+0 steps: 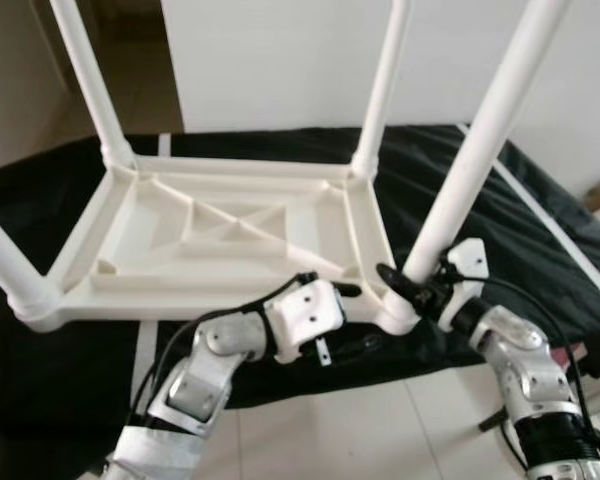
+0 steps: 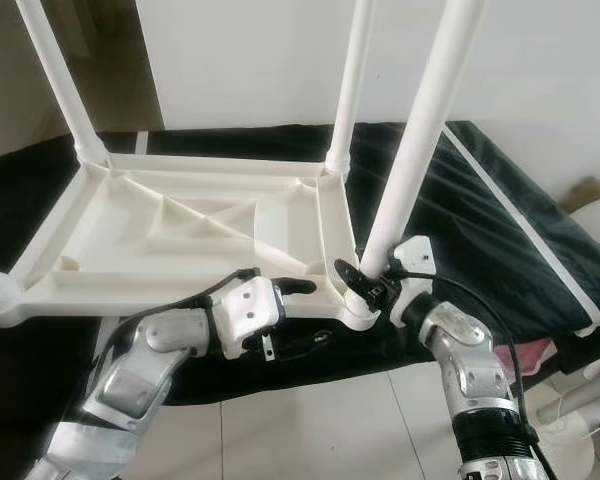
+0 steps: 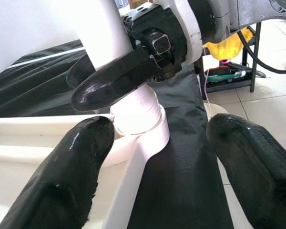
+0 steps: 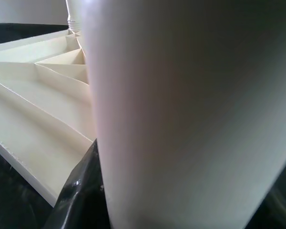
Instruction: Building children table
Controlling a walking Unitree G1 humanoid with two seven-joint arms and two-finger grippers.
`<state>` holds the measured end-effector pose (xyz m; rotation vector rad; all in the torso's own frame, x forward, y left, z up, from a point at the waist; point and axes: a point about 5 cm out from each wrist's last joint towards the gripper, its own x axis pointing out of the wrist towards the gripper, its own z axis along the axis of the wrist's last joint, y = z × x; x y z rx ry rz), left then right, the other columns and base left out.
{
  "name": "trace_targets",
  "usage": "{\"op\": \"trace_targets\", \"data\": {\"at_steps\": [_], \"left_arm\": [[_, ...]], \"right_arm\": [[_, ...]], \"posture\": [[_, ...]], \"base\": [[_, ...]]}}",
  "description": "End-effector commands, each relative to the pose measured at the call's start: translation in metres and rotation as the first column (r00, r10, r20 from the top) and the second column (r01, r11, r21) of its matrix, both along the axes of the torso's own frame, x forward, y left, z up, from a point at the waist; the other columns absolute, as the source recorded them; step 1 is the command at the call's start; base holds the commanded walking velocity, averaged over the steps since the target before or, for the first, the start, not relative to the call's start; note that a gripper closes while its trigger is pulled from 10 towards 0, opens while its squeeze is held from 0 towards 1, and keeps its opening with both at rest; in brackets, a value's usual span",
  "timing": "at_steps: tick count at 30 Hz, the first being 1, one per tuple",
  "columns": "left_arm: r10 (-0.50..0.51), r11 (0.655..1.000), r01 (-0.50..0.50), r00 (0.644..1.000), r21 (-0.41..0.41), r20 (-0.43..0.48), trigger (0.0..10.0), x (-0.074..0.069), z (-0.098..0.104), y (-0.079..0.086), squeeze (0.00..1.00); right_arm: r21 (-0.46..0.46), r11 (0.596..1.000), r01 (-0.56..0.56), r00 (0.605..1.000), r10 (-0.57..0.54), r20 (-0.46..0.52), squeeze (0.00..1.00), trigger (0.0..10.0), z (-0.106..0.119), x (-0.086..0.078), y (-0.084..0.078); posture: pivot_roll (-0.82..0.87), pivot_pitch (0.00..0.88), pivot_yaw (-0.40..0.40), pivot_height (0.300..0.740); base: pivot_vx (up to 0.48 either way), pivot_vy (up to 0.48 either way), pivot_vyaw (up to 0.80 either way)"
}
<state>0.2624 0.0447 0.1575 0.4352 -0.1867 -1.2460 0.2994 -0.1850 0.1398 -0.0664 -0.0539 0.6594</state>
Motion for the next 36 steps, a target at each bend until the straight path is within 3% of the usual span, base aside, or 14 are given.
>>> {"op": "trace_targets", "data": {"at_steps": [1,12,17,21,22,28,32,36], "left_arm": [[0.060,0.998,-0.060,0.998,-0.036,0.007,10.0,0.000,0.001,-0.001,0.00],[0.073,0.996,-0.073,0.997,-0.045,-0.016,10.0,0.001,-0.001,-0.003,0.00],[0.083,0.995,-0.084,0.996,-0.044,-0.045,10.0,0.001,-0.004,-0.004,0.00],[0.090,0.995,-0.093,0.994,-0.046,-0.060,10.0,0.002,-0.005,-0.004,0.00],[0.101,0.993,-0.104,0.992,-0.046,-0.073,10.0,0.002,-0.007,-0.004,0.00],[0.112,0.992,-0.115,0.991,-0.051,-0.075,10.0,0.003,-0.007,-0.004,0.00],[0.125,0.989,-0.130,0.990,-0.072,-0.071,10.0,0.005,-0.005,-0.003,0.00],[0.130,0.989,-0.135,0.988,-0.055,-0.080,10.0,0.006,-0.006,-0.003,0.00]], "right_arm": [[-0.002,1.000,-0.023,0.998,0.022,-0.060,0.00,10.0,-0.012,-0.004,0.002],[0.028,0.998,0.054,0.994,-0.051,-0.097,0.00,10.0,-0.014,-0.010,0.005],[0.000,0.972,0.236,0.970,-0.235,-0.065,0.00,10.0,-0.015,-0.011,0.002],[-0.015,0.954,0.298,0.952,-0.299,-0.061,0.00,10.0,-0.015,-0.012,0.001],[-0.022,0.926,0.377,0.922,-0.378,-0.088,0.00,10.0,-0.018,-0.015,0.002],[-0.012,0.877,0.481,0.870,-0.479,-0.117,0.00,10.0,-0.022,-0.017,0.005],[0.028,0.768,0.640,0.762,-0.630,-0.147,0.00,10.0,-0.026,-0.022,0.014],[0.037,0.729,0.683,0.724,-0.669,-0.169,0.00,10.0,-0.027,-0.023,0.021]], "posture": [[0.00,0.025,-0.065,0.740],[0.00,0.026,-0.066,0.740],[-0.01,0.028,-0.071,0.740],[-0.01,0.029,-0.071,0.740],[-0.01,0.028,-0.071,0.740],[-0.01,0.024,-0.073,0.740],[-0.01,0.015,-0.074,0.740],[-0.01,0.013,-0.073,0.740]], "base": [[0.000,0.000,0.00],[0.000,0.000,0.00],[0.000,0.000,0.00],[0.000,0.000,0.00],[0.000,0.000,0.00],[0.000,0.000,0.00],[0.000,0.000,0.00],[0.000,0.000,0.00]]}}
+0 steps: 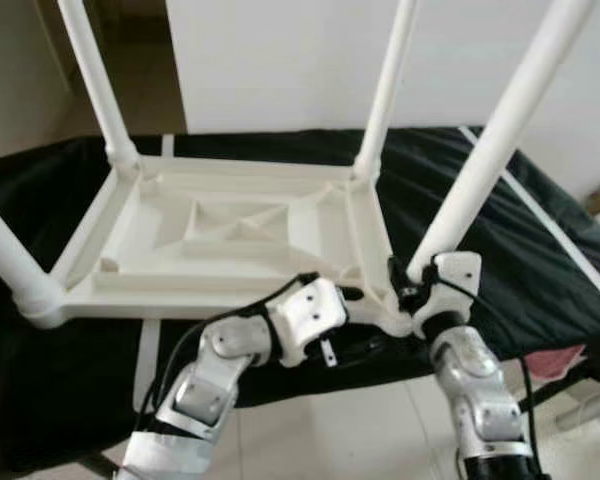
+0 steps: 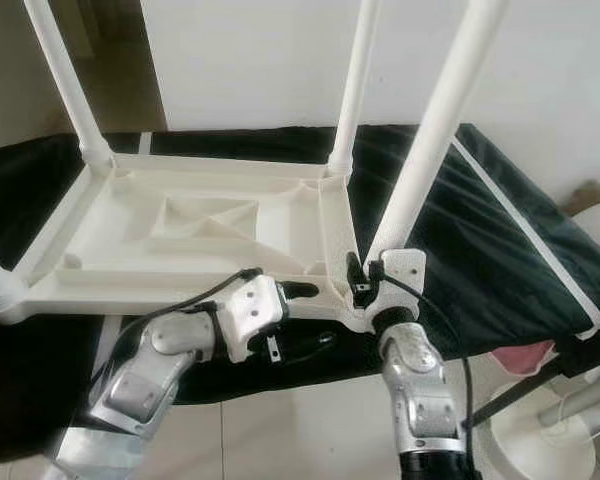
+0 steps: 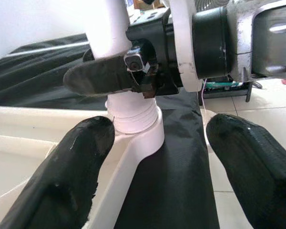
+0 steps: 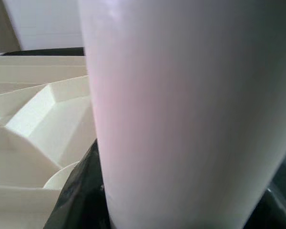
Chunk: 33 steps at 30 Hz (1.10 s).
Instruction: Building children table
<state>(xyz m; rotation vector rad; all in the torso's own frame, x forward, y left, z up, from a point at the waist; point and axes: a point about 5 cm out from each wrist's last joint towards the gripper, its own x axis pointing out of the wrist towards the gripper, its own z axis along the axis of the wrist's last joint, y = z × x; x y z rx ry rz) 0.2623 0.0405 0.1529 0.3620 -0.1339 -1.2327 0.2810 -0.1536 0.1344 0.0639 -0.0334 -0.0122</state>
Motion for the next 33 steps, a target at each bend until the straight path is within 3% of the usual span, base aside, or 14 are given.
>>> {"op": "trace_targets", "data": {"at_steps": [1,4,10,25,26,27,33], "left_arm": [[0.113,0.993,-0.113,0.994,-0.020,-0.006,10.0,0.007,-0.001,0.001,0.00],[0.125,0.992,-0.125,0.992,-0.026,-0.003,10.0,0.010,0.001,0.002,0.00],[0.131,0.991,-0.131,0.991,-0.029,0.001,10.0,0.012,0.003,0.003,0.00],[0.133,0.991,-0.133,0.991,-0.013,0.022,10.0,0.014,0.003,0.004,0.00],[0.135,0.991,-0.134,0.991,-0.012,0.023,10.0,0.013,0.003,0.004,0.00],[0.136,0.991,-0.135,0.990,-0.012,0.024,10.0,0.013,0.003,0.005,0.00],[0.141,0.990,-0.141,0.990,-0.011,0.027,10.0,0.012,0.002,0.005,0.00]], "right_arm": [[0.008,0.996,0.089,0.989,-0.088,-0.122,0.00,10.0,-0.022,-0.005,-0.006],[0.048,0.988,0.150,0.982,-0.143,-0.124,0.00,10.0,-0.019,-0.006,0.004],[0.055,0.985,0.163,0.980,-0.155,-0.126,0.00,10.0,-0.018,-0.007,0.008],[0.022,0.984,0.176,0.980,-0.173,-0.101,0.00,10.0,-0.014,-0.004,0.006],[0.030,0.985,0.171,0.981,-0.167,-0.099,0.62,10.0,-0.013,-0.004,0.006],[0.036,0.986,0.161,0.983,-0.157,-0.095,1.00,10.0,-0.012,-0.004,0.006],[0.053,0.989,0.137,0.988,-0.133,-0.075,1.00,10.0,-0.009,-0.004,0.005]], "posture": [[-0.01,0.011,-0.071,0.740],[-0.01,0.007,-0.070,0.740],[-0.01,0.003,-0.065,0.740],[0.00,0.000,-0.063,0.740],[0.00,0.000,-0.063,0.740],[0.00,0.000,-0.065,0.740],[0.00,0.000,-0.067,0.740]], "base": [[0.000,0.000,0.00],[0.000,0.000,0.00],[0.000,0.000,0.00],[0.000,0.000,0.00],[0.000,0.000,0.00],[0.000,0.000,0.00],[0.000,0.000,0.00]]}}
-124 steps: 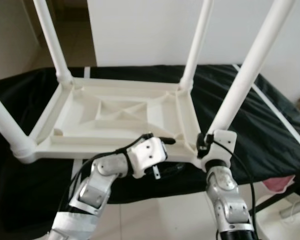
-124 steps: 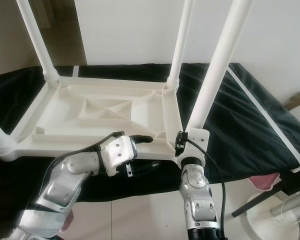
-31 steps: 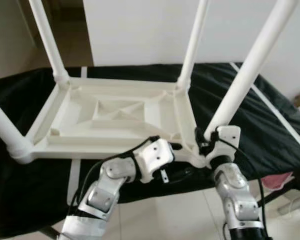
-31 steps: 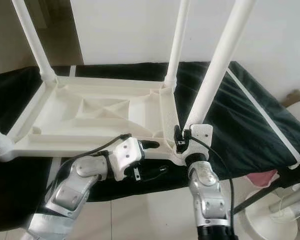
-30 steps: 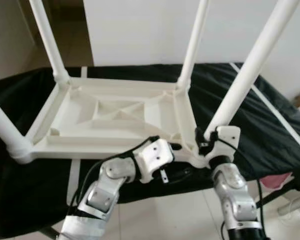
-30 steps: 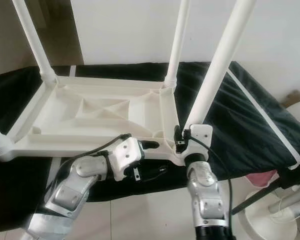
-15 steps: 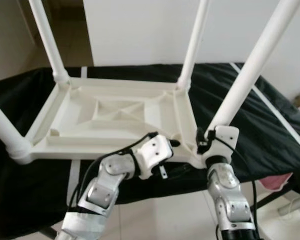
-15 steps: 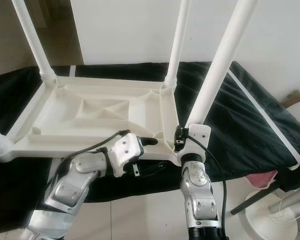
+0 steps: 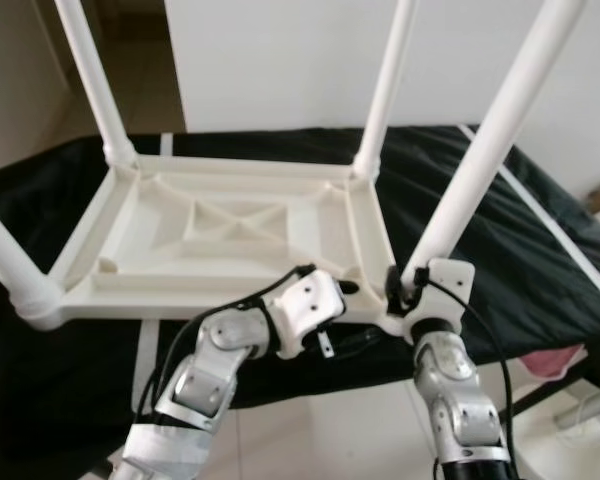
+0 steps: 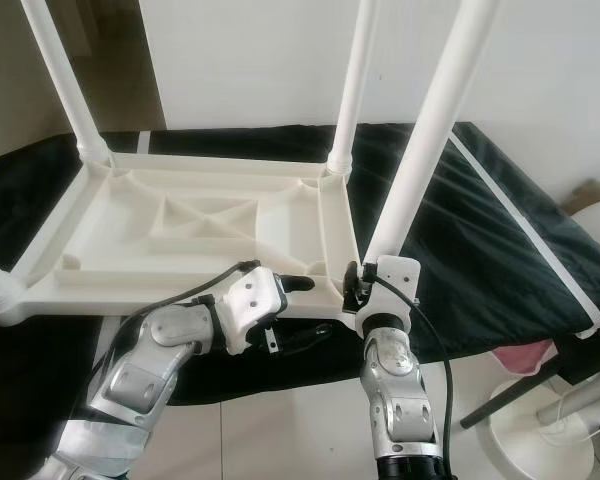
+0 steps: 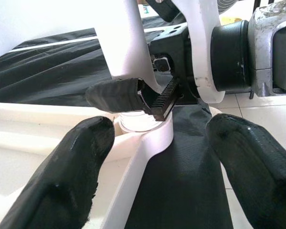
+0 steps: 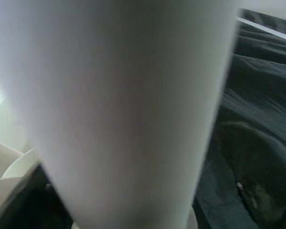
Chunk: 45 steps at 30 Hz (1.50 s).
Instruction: Building children table
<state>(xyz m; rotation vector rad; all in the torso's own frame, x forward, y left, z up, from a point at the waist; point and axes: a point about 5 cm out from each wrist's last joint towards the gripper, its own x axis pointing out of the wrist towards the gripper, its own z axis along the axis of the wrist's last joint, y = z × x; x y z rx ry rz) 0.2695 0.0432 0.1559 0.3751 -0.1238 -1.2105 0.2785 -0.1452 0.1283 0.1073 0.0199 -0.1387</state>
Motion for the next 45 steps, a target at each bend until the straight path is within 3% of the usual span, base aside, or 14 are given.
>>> {"op": "trace_targets", "data": {"at_steps": [1,8,9,10,20,24,28,31,38,42,43,44,45], "left_arm": [[0.119,0.993,-0.119,0.993,-0.023,0.026,10.0,0.005,-0.001,0.003,0.00],[0.123,0.992,-0.122,0.992,-0.021,0.029,10.0,0.005,-0.001,0.003,0.00],[0.124,0.992,-0.123,0.992,-0.021,0.030,10.0,0.005,-0.001,0.003,0.00],[0.124,0.992,-0.124,0.992,-0.021,0.031,10.0,0.005,-0.001,0.004,0.00],[0.119,0.993,-0.118,0.992,-0.020,0.038,10.0,0.004,0.001,0.004,0.00],[0.110,0.994,-0.110,0.992,-0.007,0.055,10.0,0.004,0.005,0.007,0.00],[0.103,0.995,-0.103,0.994,-0.007,0.046,10.0,0.004,0.006,0.008,0.00],[0.099,0.995,-0.099,0.994,-0.008,0.042,10.0,0.002,0.007,0.009,0.00],[0.095,0.996,-0.094,0.994,-0.004,0.046,10.0,0.000,0.007,0.009,0.00],[0.095,0.996,-0.095,0.994,-0.003,0.048,10.0,0.001,0.008,0.009,0.00],[0.094,0.996,-0.094,0.994,-0.003,0.049,10.0,0.001,0.008,0.008,0.00],[0.094,0.996,-0.094,0.994,-0.003,0.049,10.0,0.001,0.008,0.008,0.00],[0.094,0.996,-0.094,0.994,-0.005,0.049,10.0,0.001,0.008,0.008,0.00]], "right_arm": [[0.008,1.000,-0.002,1.000,0.002,-0.005,1.00,10.0,-0.002,-0.001,-0.004],[-0.004,0.999,-0.036,0.999,0.036,0.013,1.00,10.0,0.001,-0.002,-0.008],[-0.007,0.999,-0.042,0.999,0.042,0.019,0.62,10.0,0.002,-0.002,-0.010],[-0.013,0.998,-0.060,0.998,0.060,0.026,0.00,10.0,0.002,-0.002,-0.013],[-0.063,0.971,-0.232,0.971,0.235,0.053,0.00,10.0,0.007,0.003,-0.015],[-0.104,0.935,-0.340,0.935,0.347,0.068,0.00,10.0,0.011,0.009,-0.024],[-0.120,0.918,-0.377,0.919,0.387,0.076,0.00,10.0,0.013,0.011,-0.028],[-0.137,0.895,-0.425,0.897,0.437,0.067,0.00,10.0,0.013,0.013,-0.031],[-0.216,0.795,-0.567,0.813,0.583,0.008,0.00,10.0,0.011,0.017,-0.036],[-0.222,0.783,-0.581,0.803,0.596,0.003,0.00,10.0,0.010,0.017,-0.037],[-0.223,0.780,-0.585,0.800,0.600,0.000,0.00,3.9,0.009,0.018,-0.039],[-0.223,0.780,-0.585,0.800,0.600,0.000,0.00,3.9,0.009,0.018,-0.039],[-0.219,0.778,-0.589,0.797,0.604,0.000,0.00,1.7,0.008,0.018,-0.039]], "posture": [[0.00,0.000,-0.068,0.740],[0.00,0.000,-0.068,0.740],[0.00,0.002,-0.068,0.740],[0.00,0.007,-0.070,0.740],[0.02,0.025,-0.067,0.740],[0.04,0.035,-0.056,0.740],[0.06,0.040,-0.060,0.740],[0.07,0.044,-0.058,0.740],[0.08,0.047,-0.054,0.740],[0.08,0.046,-0.056,0.740],[0.08,0.046,-0.056,0.740],[0.08,0.046,-0.056,0.740],[0.08,0.045,-0.057,0.740]], "base": [[0.000,0.000,0.00],[0.000,0.000,0.00],[0.000,0.000,0.00],[0.000,0.000,0.00],[0.000,0.000,0.00],[0.000,0.000,0.00],[0.000,0.000,0.00],[0.000,0.000,0.00],[0.000,0.000,0.00],[0.000,0.000,0.00],[0.000,0.000,0.00],[0.000,0.000,0.00],[0.000,0.000,0.00]]}}
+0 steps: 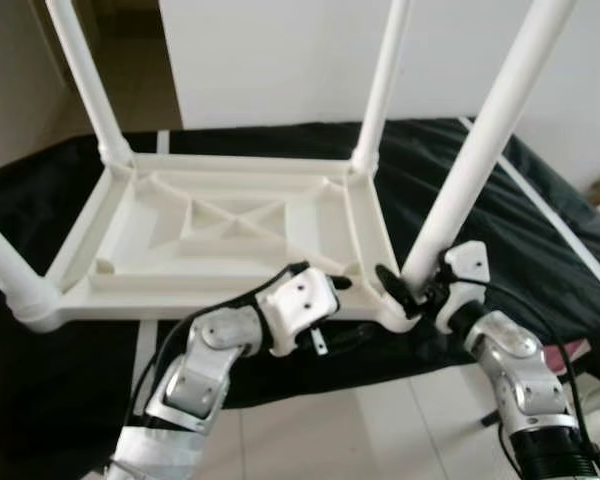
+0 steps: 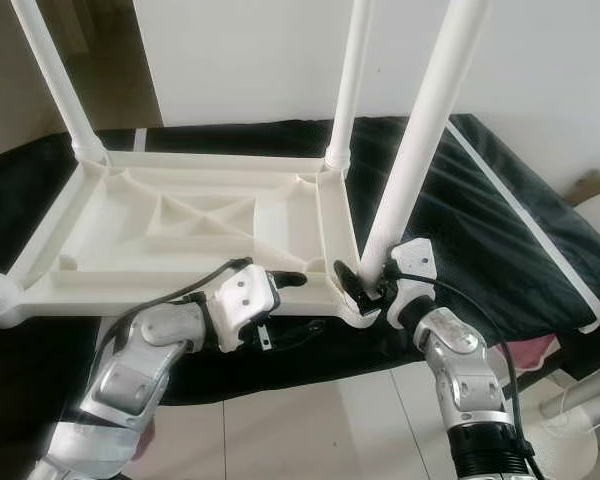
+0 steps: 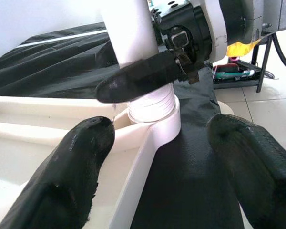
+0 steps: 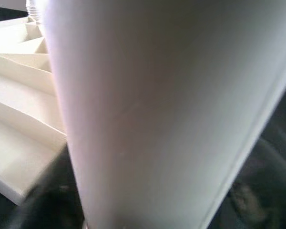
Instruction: Building children table
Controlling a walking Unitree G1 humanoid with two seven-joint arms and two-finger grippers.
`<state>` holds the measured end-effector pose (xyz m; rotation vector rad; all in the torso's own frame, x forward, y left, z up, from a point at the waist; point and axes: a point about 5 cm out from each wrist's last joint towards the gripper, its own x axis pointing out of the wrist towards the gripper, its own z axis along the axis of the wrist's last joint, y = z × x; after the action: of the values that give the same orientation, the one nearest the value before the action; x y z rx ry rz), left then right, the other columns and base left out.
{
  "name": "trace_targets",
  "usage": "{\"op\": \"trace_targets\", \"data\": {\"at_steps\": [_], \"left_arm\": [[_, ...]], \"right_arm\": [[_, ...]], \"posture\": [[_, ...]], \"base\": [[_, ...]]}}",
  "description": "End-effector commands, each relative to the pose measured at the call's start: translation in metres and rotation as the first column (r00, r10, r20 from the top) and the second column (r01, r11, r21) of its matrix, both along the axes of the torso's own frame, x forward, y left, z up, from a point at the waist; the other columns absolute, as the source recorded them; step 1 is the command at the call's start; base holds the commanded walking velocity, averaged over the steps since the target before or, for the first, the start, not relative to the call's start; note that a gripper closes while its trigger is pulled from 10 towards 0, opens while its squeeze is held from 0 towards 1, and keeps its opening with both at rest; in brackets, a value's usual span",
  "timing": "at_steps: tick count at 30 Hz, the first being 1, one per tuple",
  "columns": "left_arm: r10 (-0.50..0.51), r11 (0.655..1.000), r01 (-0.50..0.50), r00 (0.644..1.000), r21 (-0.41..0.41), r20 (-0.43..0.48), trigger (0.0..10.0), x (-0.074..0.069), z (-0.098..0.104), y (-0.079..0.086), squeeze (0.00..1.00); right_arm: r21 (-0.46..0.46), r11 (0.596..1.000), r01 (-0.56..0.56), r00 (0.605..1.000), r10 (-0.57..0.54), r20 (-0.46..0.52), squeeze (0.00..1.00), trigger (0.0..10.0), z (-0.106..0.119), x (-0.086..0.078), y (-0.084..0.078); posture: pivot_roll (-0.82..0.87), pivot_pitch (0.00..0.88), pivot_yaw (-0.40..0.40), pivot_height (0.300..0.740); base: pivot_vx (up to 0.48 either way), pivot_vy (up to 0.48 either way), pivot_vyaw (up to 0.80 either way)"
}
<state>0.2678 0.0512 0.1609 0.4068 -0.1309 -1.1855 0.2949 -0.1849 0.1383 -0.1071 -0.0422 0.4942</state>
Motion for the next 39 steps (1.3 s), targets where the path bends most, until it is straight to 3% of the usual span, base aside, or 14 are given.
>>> {"op": "trace_targets", "data": {"at_steps": [1,2,9,10,11,30,34,39], "left_arm": [[0.071,0.997,-0.071,0.997,-0.022,0.024,10.0,0.003,0.003,0.000,0.00],[0.071,0.997,-0.070,0.997,-0.023,0.023,10.0,0.002,0.004,-0.001,0.00],[0.065,0.998,-0.065,0.998,-0.026,0.016,10.0,0.001,0.003,-0.003,0.00],[0.066,0.997,-0.065,0.998,-0.029,0.016,10.0,0.001,0.004,-0.004,0.00],[0.067,0.997,-0.067,0.998,-0.031,0.015,10.0,0.001,0.004,-0.004,0.00],[0.060,0.997,-0.060,0.998,-0.044,-0.005,10.0,-0.001,0.001,-0.008,0.00],[0.065,0.997,-0.066,0.998,-0.045,-0.006,10.0,0.002,0.000,-0.008,0.00],[0.068,0.997,-0.068,0.998,-0.047,-0.006,10.0,0.002,0.000,-0.010,0.00]], "right_arm": [[-0.005,1.000,-0.013,1.000,0.013,-0.010,0.00,1.7,-0.002,0.002,0.000],[-0.002,1.000,-0.021,1.000,0.021,-0.011,0.00,0.0,-0.002,0.002,0.000],[0.017,1.000,-0.023,0.999,0.024,-0.026,0.00,0.0,-0.007,-0.002,-0.004],[0.022,1.000,-0.020,0.999,0.021,-0.029,0.00,1.9,-0.007,-0.002,-0.005],[0.024,1.000,-0.013,0.999,0.013,-0.032,0.00,10.0,-0.007,-0.002,-0.006],[0.067,0.995,0.079,0.997,-0.078,-0.022,0.00,10.0,-0.009,-0.010,-0.010],[0.072,0.985,0.157,0.987,-0.154,-0.045,0.00,10.0,-0.015,-0.012,-0.005],[0.143,0.958,0.250,0.968,-0.245,-0.050,0.00,10.0,-0.016,-0.016,0.001]], "posture": [[0.08,0.045,-0.057,0.740],[0.08,0.045,-0.057,0.740],[0.07,0.052,-0.061,0.740],[0.06,0.055,-0.064,0.740],[0.06,0.055,-0.064,0.740],[0.03,0.058,-0.067,0.740],[0.01,0.055,-0.075,0.740],[0.01,0.053,-0.081,0.740]], "base": [[0.000,0.000,0.00],[0.000,0.000,0.00],[0.000,0.000,0.00],[0.000,0.000,0.00],[0.000,0.000,0.00],[0.000,0.000,0.00],[0.000,0.000,0.00],[0.000,0.000,0.00]]}}
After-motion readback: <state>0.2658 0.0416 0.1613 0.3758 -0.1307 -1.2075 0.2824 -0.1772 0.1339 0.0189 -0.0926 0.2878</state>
